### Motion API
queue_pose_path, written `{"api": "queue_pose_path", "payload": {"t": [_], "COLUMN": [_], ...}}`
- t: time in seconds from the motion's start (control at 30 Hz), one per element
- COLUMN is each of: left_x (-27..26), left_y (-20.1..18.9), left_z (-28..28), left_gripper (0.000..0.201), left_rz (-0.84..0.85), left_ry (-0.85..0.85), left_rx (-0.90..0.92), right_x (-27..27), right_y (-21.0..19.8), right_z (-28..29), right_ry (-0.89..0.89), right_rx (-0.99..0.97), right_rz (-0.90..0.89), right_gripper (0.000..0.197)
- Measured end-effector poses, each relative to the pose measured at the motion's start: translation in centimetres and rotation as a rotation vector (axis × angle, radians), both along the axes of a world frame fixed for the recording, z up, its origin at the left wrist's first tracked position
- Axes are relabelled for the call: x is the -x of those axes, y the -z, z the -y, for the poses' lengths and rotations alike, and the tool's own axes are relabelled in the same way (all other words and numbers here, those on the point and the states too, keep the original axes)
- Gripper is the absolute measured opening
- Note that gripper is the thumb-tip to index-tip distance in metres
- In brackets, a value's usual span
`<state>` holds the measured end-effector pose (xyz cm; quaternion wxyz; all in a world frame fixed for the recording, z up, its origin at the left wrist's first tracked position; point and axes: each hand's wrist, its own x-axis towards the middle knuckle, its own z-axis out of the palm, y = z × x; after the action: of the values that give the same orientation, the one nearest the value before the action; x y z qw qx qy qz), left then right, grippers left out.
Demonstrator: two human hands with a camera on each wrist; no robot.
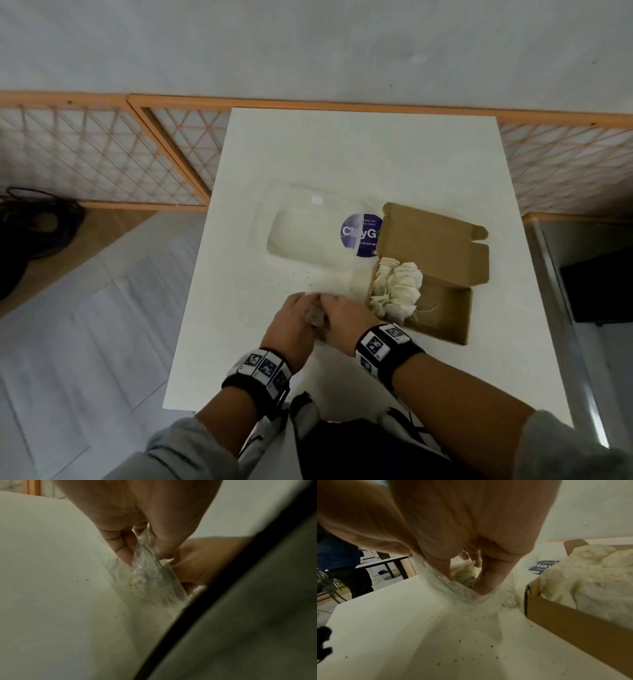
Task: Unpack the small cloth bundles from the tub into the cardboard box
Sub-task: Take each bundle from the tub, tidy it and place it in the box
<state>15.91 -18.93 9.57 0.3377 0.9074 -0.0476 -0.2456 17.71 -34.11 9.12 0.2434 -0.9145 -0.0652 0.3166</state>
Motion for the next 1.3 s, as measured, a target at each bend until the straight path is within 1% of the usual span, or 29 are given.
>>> {"api": "queue_pose_path", "payload": {"t": [0.03,0.07,0.13,0.2,0.27,0.33,0.43,0.53,0.6,0.7,0.87,0.93,1.0,1.07,1.13,1.2,1.23,1.3], "left_x": [0.1,0.3,0.6,0.7,0.4,0.1,-0.3,-0.6,-0.7,-0.8,-0.4,-0.3,-0.3,-0.5,-0.5,-0.5,-0.5,-0.4], "left_y": [-0.6,-1.2,-2.0,-2.2,-1.7,-1.6,-0.9,-0.4,-0.4,-0.6,-2.6,-4.0,-5.5,-6.4,-6.9,-7.4,-7.7,-8.1], "left_z": [0.1,0.3,0.6,0.5,0.0,-0.4,-0.8,-1.1,-1.2,-1.2,-0.9,-0.5,0.1,0.6,0.8,0.7,0.7,0.6], "left_gripper": [0.057,0.057,0.056,0.053,0.055,0.06,0.06,0.06,0.058,0.056,0.061,0.065,0.066,0.057,0.034,0.013,0.006,0.005], "left_rz": [0.011,0.028,0.044,0.039,0.002,-0.071,-0.136,-0.195,-0.212,-0.176,-0.026,0.032,0.061,0.087,0.096,0.061,0.033,-0.018], "left_ry": [0.003,0.018,0.065,0.069,0.02,-0.048,-0.067,-0.1,-0.091,-0.045,0.071,0.117,0.149,0.161,0.149,0.097,0.062,-0.01], "left_rx": [0.03,0.055,0.093,0.108,0.117,0.131,0.12,0.089,0.084,0.074,-0.04,-0.008,0.063,0.14,0.196,0.243,0.266,0.308], "right_x": [0.0,-0.1,-0.3,-0.2,0.4,1.3,2.6,3.3,3.6,3.7,3.3,3.0,2.7,2.4,2.2,2.0,2.0,2.1], "right_y": [0.1,0.1,-0.1,-0.5,-1.0,-2.2,-3.4,-4.4,-5.4,-6.9,-9.2,-9.8,-10.1,-10.3,-10.2,-10.1,-10.0,-9.6], "right_z": [0.0,0.1,0.5,1.1,1.9,2.6,4.2,5.8,6.3,6.7,7.1,7.0,6.9,6.9,6.9,7.0,7.0,7.1], "right_ry": [0.006,0.004,-0.026,0.007,0.039,0.081,0.218,0.384,0.483,0.563,0.573,0.555,0.561,0.578,0.599,0.622,0.629,0.636], "right_rx": [0.029,0.067,0.133,0.127,0.069,0.028,-0.054,-0.226,-0.342,-0.481,-0.624,-0.672,-0.745,-0.812,-0.86,-0.883,-0.887,-0.886], "right_rz": [0.017,0.033,0.06,0.078,0.09,0.104,0.109,0.025,-0.03,-0.075,-0.129,-0.138,-0.155,-0.177,-0.198,-0.202,-0.201,-0.189], "right_gripper": [0.055,0.049,0.03,0.017,0.017,0.017,0.015,0.013,0.011,0.007,0.009,0.009,0.009,0.008,0.007,0.008,0.008,0.006]}}
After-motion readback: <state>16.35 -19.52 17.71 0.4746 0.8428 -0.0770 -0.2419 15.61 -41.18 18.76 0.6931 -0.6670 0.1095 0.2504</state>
